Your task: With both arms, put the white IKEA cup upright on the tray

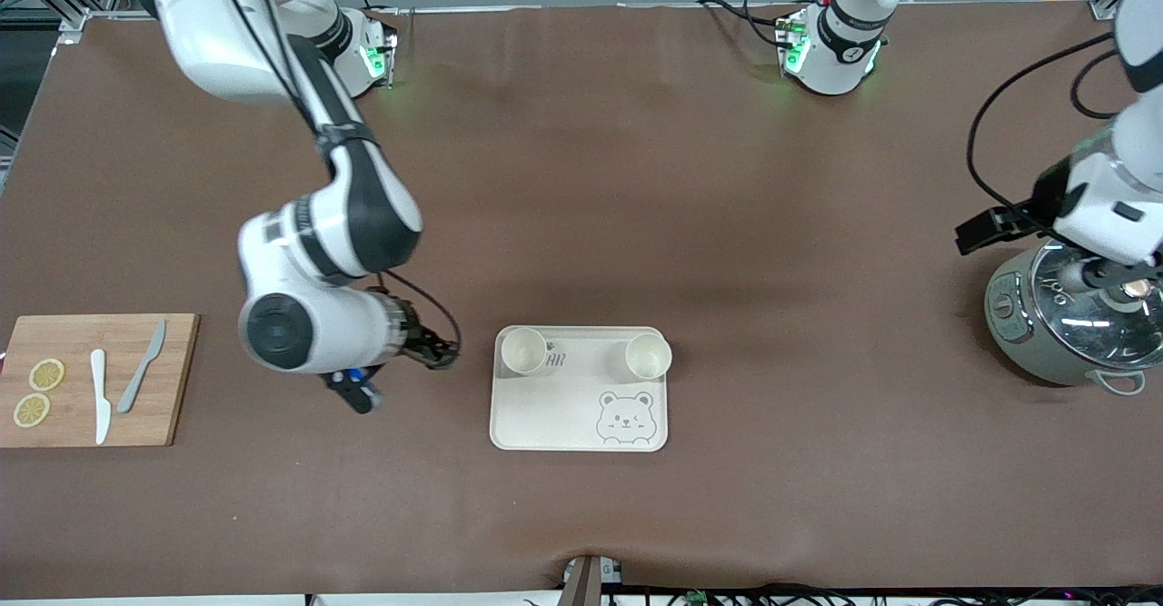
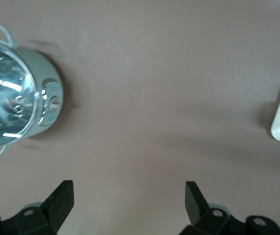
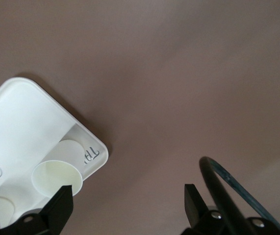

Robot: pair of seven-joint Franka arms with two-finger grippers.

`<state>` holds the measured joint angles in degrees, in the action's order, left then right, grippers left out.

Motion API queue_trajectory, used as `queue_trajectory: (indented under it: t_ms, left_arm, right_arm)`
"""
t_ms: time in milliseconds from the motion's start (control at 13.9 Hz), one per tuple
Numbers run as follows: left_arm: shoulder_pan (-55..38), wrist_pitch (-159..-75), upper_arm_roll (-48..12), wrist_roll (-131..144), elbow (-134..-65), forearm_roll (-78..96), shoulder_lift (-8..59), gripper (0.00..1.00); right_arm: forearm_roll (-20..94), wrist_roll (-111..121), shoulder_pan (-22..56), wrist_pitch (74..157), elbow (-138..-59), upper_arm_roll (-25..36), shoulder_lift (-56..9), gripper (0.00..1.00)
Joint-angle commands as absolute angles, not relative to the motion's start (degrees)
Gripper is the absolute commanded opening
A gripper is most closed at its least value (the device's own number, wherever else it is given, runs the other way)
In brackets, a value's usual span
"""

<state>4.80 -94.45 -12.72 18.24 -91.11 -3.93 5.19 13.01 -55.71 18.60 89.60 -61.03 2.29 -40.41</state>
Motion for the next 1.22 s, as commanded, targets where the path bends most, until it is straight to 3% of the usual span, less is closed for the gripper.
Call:
queue_trajectory:
  t_ms: [0,216,647,1151]
  left_arm:
    - [5.45,-100.28,-13.62,17.76,-103.44,-3.69,-4.47,1.00]
    - [5.36,-95.64,-13.62,16.79,-100.21,-3.69,-4.40,1.00]
    - [8.79,-90.10,-12.39,4.32,-95.28,1.05,-4.40,1.00]
    - [8.97,-88.42,-12.30,4.13,-93.69,1.05,-3.69,1.00]
  right_arm:
    - [12.84,-49.15,14.77,87.02,-65.72,1.58,-32.28,1.00]
    - [5.91,-41.34,14.06,86.93,-71.35,1.49,-25.42,1.00]
    - [5.54,-24.11,6.08,86.92,-82.68,1.41,-12.68,1.00]
    - [4.22,-3.87,-2.37,83.68,-87.27,1.58,-2.74,1.00]
